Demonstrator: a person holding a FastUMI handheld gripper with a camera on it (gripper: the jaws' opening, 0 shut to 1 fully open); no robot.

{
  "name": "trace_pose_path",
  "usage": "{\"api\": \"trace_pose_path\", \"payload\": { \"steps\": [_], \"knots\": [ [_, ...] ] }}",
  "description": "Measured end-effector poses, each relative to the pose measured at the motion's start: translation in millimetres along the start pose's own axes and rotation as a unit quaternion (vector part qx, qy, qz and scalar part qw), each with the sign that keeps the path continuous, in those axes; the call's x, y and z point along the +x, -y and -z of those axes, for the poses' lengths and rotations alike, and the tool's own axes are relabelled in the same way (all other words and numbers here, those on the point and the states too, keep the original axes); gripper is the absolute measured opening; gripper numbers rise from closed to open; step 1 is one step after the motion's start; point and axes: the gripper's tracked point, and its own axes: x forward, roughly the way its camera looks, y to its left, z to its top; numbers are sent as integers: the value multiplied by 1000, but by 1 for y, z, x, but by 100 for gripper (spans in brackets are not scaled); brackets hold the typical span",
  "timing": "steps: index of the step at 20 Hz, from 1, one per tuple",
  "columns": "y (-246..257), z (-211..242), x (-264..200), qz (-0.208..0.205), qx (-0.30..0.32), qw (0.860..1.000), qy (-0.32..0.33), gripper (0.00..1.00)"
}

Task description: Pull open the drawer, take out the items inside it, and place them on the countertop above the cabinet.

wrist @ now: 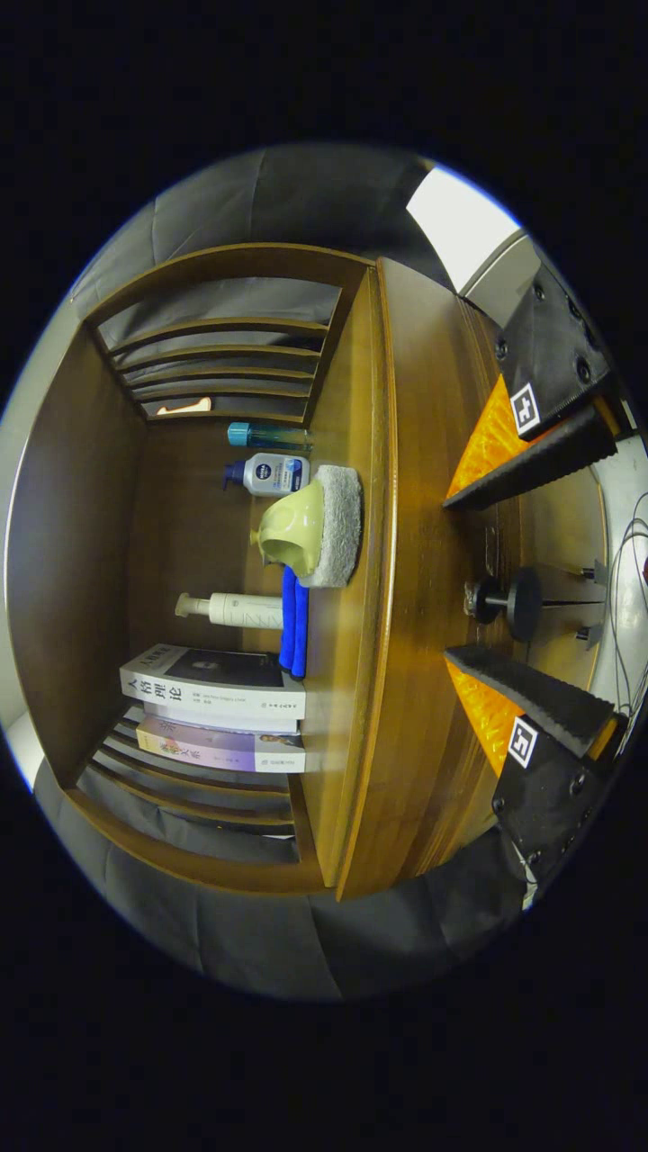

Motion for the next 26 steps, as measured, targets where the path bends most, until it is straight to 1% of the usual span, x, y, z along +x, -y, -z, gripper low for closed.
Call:
{"api": "trace_pose_path", "payload": {
  "steps": [1,4,7,8,12,15,19,22,26],
  "knots": [
    [-1,0,-1,1,3,1000,13,97],
    [-4,0,2,1,6,1000,25,97],
    [-7,1,-5,-4,-5,1000,9,97],
    [-5,-4,-11,2,-10,1000,7,97],
    [0,-36,-54,30,-14,999,23,97],
    [-2,-68,-93,36,2,999,41,97],
    [3,-110,-145,61,-3,996,72,97],
    [-5,-133,-171,60,-2,995,83,97],
    [-13,-152,-190,55,-9,994,99,97]
  ]
}}
